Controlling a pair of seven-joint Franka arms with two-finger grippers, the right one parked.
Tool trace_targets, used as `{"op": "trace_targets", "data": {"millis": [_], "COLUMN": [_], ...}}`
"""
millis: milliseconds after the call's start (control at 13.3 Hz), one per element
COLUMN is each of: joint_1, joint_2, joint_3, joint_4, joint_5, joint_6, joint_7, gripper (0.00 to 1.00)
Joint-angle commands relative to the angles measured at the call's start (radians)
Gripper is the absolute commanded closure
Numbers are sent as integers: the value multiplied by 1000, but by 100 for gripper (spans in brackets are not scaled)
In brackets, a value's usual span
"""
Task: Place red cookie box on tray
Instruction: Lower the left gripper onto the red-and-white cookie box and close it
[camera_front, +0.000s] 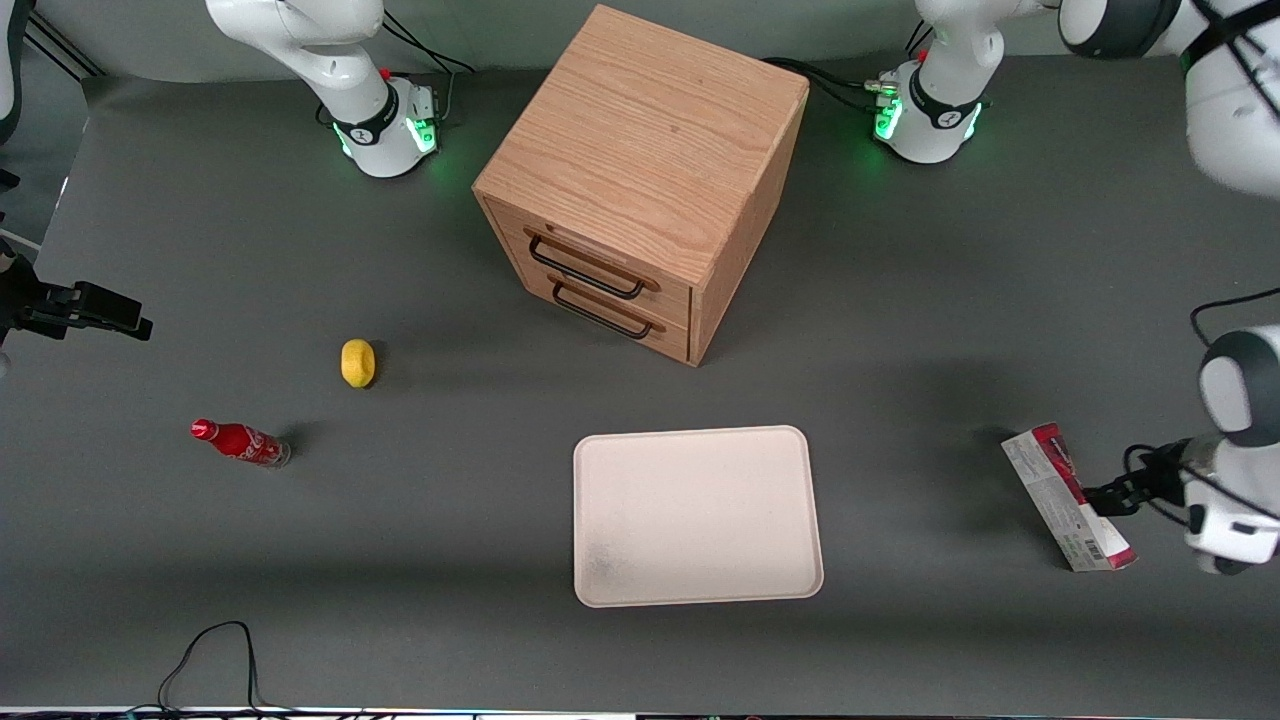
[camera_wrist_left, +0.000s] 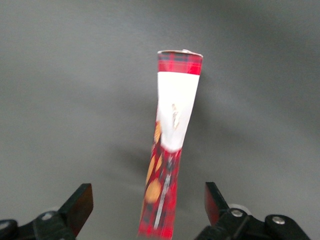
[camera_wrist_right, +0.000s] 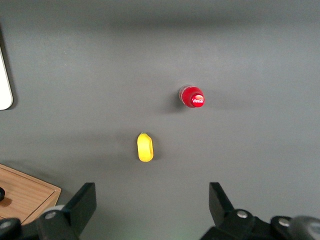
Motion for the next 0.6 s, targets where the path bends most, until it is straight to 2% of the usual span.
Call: {"op": "trace_targets", "data": {"millis": [0,527], "joint_1": [-30,-28], "joint_2": [48,62], "joint_3": [9,9], "joint_4": [13,-36], "joint_5": [10,40], "joint_6": [50,113], "joint_7": [-20,-2], "gripper": [1,1]}}
